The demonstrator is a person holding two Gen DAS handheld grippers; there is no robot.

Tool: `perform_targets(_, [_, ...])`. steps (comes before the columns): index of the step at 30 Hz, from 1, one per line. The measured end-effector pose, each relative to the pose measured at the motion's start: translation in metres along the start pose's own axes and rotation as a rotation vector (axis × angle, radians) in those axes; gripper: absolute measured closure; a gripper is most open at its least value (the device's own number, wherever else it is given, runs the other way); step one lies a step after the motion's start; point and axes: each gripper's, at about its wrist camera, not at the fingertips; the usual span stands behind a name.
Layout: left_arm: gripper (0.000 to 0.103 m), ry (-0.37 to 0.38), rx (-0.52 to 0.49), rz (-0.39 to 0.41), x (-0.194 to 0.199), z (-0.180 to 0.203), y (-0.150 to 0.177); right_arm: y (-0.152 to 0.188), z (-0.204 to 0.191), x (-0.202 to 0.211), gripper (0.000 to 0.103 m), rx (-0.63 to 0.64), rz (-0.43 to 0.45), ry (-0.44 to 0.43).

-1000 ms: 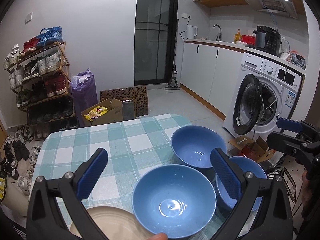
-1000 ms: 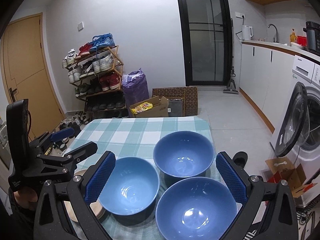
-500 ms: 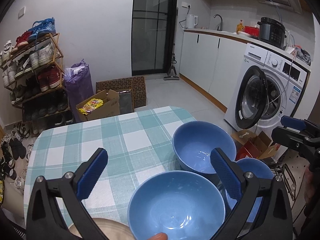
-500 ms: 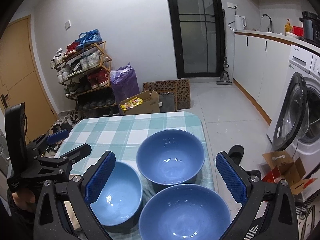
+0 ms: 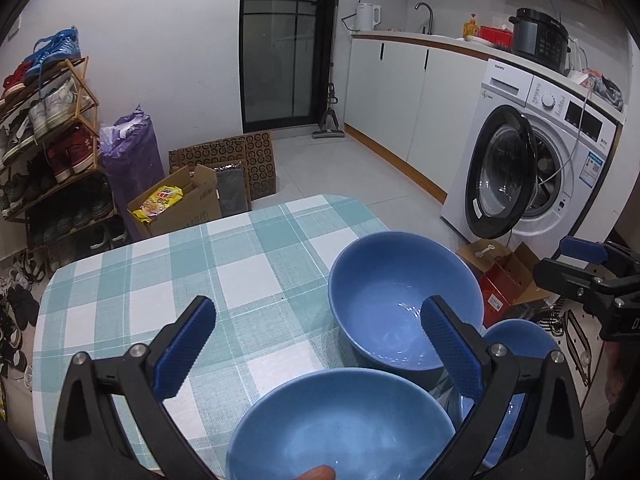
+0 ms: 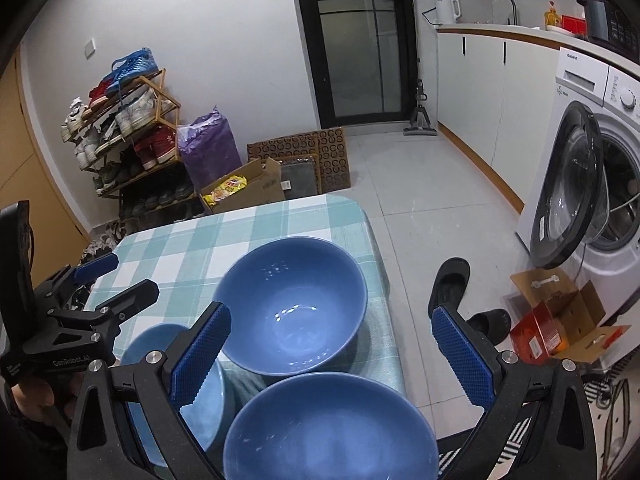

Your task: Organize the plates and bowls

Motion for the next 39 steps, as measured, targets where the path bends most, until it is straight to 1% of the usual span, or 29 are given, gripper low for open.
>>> perform_targets(4, [0.0,-0.016,-0.011,-0.024,-0.015,0.002,-0.001,-0.004,0.007,-0.011,0.001,-0.016,-0.018,0.004])
perform_targets(12, [0.0,-0.017,-0.009,-0.054,-0.031,0.0,-0.004,-0.006,0.014,-0.034,0.001,-0.017,-0.068,0.021])
perform_targets(22, [0.0,-0.037,0.004,-0.076,-0.046,-0.003,-0.006,-0.009,0.032,-0.05,0.001,-0.065,-0.095,-0.007])
perform_targets(25, [0.0,-0.03,0.005,-0.086,-0.054,-0.003,-0.005,-0.008,0.036,-0.057,0.001,-0.073,-0.109,-0.006])
perform_targets(27, [0.001,-0.013,-0.001,-0.1,-0.059,-0.002,-0.003,-0.006,0.037,-0.065,0.001,-0.073,-0.134,-0.009])
perform_targets(32, [0.002,0.009,-0.04,-0.137,-0.073,0.007,0.002,0.002,0.033,-0.083,0.001,-0.061,-0.173,-0.014])
perform_targets(36, [0.002,0.03,-0.064,-0.144,-0.077,0.014,0.005,0.004,0.034,-0.096,0.001,-0.067,-0.197,-0.026])
perform_targets(37, [0.003,0.033,-0.064,-0.148,-0.078,0.015,0.005,0.004,0.035,-0.099,0.001,-0.067,-0.202,-0.028])
perform_targets(39, [0.013,0.042,-0.058,-0.159,-0.081,0.015,0.005,0.005,0.035,-0.105,0.001,-0.069,-0.215,-0.029])
Point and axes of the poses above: each gripper's, at about its wrist camera, not at the fingertips, and x roughly against the way its jaws point, z to its right, y to its underside, and after that the axes turned 1 degree about -z, right-handed
